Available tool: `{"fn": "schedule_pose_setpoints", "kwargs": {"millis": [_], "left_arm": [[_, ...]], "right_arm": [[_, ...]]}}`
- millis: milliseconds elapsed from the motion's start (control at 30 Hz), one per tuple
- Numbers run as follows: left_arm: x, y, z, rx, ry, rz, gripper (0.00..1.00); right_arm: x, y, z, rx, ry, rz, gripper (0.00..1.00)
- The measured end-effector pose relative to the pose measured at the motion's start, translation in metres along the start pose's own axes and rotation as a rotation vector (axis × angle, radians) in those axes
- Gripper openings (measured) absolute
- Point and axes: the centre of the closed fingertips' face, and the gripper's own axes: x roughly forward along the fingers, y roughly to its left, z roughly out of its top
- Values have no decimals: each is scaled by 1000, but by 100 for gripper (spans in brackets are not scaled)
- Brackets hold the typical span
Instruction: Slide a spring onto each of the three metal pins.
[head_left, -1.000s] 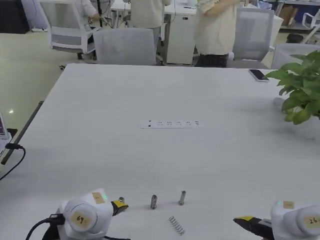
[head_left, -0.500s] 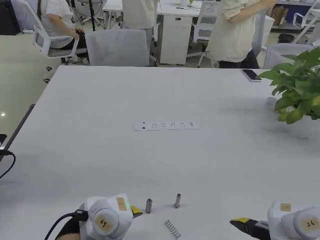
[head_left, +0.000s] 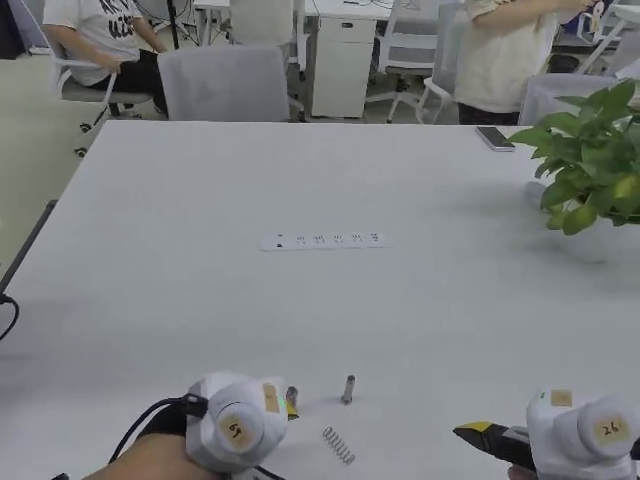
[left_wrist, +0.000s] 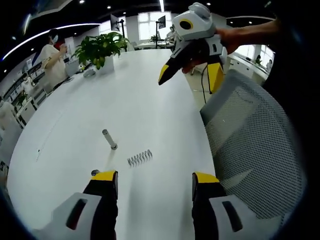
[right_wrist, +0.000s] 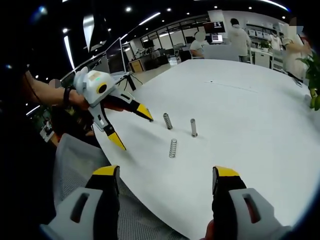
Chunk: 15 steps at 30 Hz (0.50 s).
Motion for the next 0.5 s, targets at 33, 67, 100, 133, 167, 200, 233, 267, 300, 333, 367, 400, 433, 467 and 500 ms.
{"fn": "schedule_pose_setpoints", "kwargs": {"millis": [33,67,100,133,167,200,233,267,300,333,367,400,433,467,500], "left_arm": [[2,0,1,18,8,-6,55],[4,1,1,32,15,-11,54],[7,2,1,55,28,-15,54],[8,3,1,66,34,-16,53],[11,3,3,82,41,-18,53],[12,4,3,87,42,-19,52],[15,5,5,94,46,-20,52],[18,5,7,103,48,-24,52],[20,6,8,115,51,-27,51],[23,6,9,130,57,-28,50],[26,7,10,146,63,-29,49],[30,7,11,169,75,-36,48],[33,7,11,175,81,-39,48],[37,6,12,185,85,-47,47],[41,7,13,191,89,-51,47]], "right_arm": [[-1,0,0,0,-3,0,75],[-1,0,0,2,-7,-1,75],[-1,0,0,6,-9,1,74],[-1,1,-1,7,-8,2,74],[-1,1,-3,8,-4,2,74],[0,1,-3,8,-2,2,74],[0,1,-5,8,5,3,74],[0,1,-6,8,6,3,74],[0,1,-6,10,5,4,74],[0,1,-6,13,4,6,74],[0,1,-6,13,3,6,74],[0,1,-6,14,2,7,73],[0,1,-6,16,1,8,73],[0,1,-6,17,1,10,73],[0,1,-6,17,2,10,73]]}}
